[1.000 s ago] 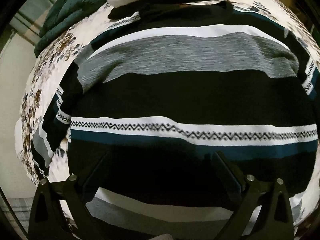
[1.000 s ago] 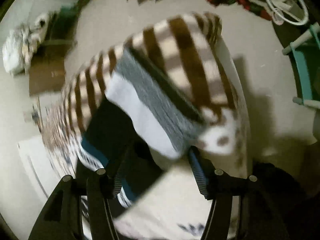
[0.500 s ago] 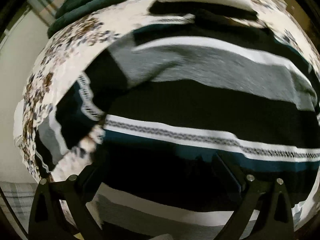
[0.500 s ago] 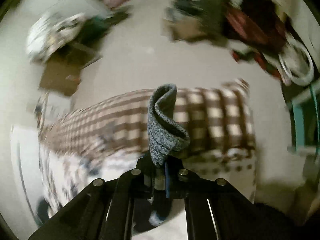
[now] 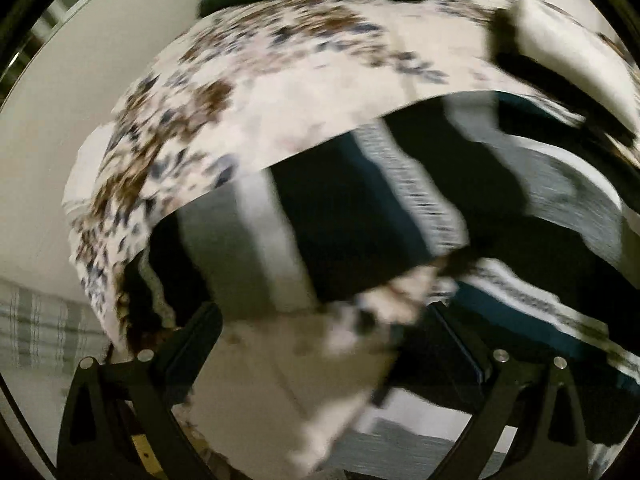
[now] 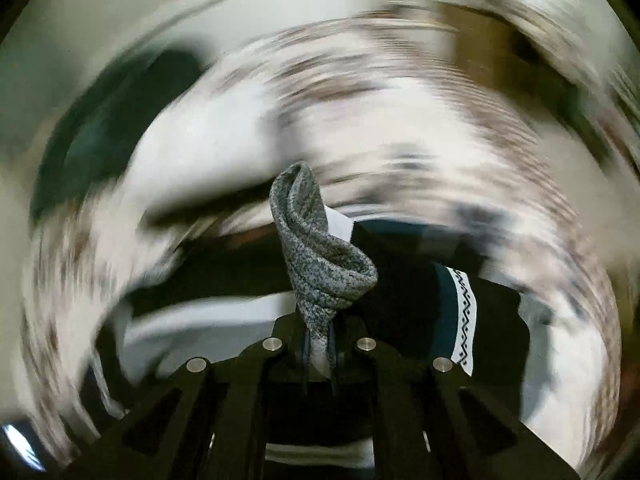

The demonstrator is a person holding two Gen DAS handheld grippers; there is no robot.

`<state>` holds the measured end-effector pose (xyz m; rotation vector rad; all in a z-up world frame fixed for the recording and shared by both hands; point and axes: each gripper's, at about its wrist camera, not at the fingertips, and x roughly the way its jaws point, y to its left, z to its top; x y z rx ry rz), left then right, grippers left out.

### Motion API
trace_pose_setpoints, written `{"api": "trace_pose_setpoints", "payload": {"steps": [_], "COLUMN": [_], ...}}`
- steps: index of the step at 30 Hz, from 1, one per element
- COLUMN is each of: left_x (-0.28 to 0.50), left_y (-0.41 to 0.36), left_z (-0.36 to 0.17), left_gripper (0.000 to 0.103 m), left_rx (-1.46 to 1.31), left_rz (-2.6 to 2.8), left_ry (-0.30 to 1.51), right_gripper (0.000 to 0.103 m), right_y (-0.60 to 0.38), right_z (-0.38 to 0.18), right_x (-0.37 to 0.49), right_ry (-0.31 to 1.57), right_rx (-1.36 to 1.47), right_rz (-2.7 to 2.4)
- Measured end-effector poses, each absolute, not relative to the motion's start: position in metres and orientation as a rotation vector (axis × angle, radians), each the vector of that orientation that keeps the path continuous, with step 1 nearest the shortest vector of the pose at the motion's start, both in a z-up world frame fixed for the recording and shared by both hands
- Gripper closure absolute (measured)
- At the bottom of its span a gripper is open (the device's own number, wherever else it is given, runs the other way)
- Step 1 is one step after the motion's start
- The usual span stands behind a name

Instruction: Fold small clothes

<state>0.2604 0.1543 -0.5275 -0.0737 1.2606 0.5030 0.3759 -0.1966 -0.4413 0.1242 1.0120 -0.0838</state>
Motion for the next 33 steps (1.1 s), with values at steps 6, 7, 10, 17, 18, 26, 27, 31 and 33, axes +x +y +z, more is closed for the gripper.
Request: {"api": "trace_pose_setpoints", "payload": {"steps": [6,7,10,17,18,26,27,31,33], "left_x": [0.243,0.240,0.235,0.214,0.209,0.156,0.144,0.111,0.101], "left_y": [0.207,0.214,0.233,0.263,0.267,0.332,0.346,0.380,0.395], "left_z": [-0.534,-0.535,-0.540,-0.536,-0.536,-0.540,-0.544,-0.563,-0.578], "left_gripper": [0.000,0.000,0.000,0.000,0.000,0.000,0.000,0.000,0.000], "left_rx": [-0.106,-0.110,-0.139,-0.228,-0.245,-0.468,-0.534,-0.779,-0.899], "left_rz": [0.600,0.611,0.638,0.673,0.679,0.712,0.735,0.794,0.809], "left_ry": [1.258,1.258,1.266,1.268,1.274,1.313,1.311,1.274,1.247], "right_gripper": [0.096,0.096,0.096,0.043,0.038,0.031,0.031,0.031,0.031], "right_y": [0.015,0.032,0.072,0.033,0.018,-0.068,-0.074,-0.089,-0.090], "right_z": [-0.520,-0.528,-0.548,-0.543,-0.534,-0.517,-0.522,-0.535,-0.538], "right_x": [0.385,0.380,0.374,0.376,0.370,0.338,0.339,0.340,0.341], "right_ry": [1.048,1.052,1.074,1.269,1.278,1.361,1.369,1.386,1.390], "right_rx": [-0.317,-0.344,-0.401,-0.159,-0.075,0.310,0.336,0.373,0.363], "right_rz": [0.231,0.257,0.273,0.290,0.294,0.128,0.099,0.013,-0.020]}}
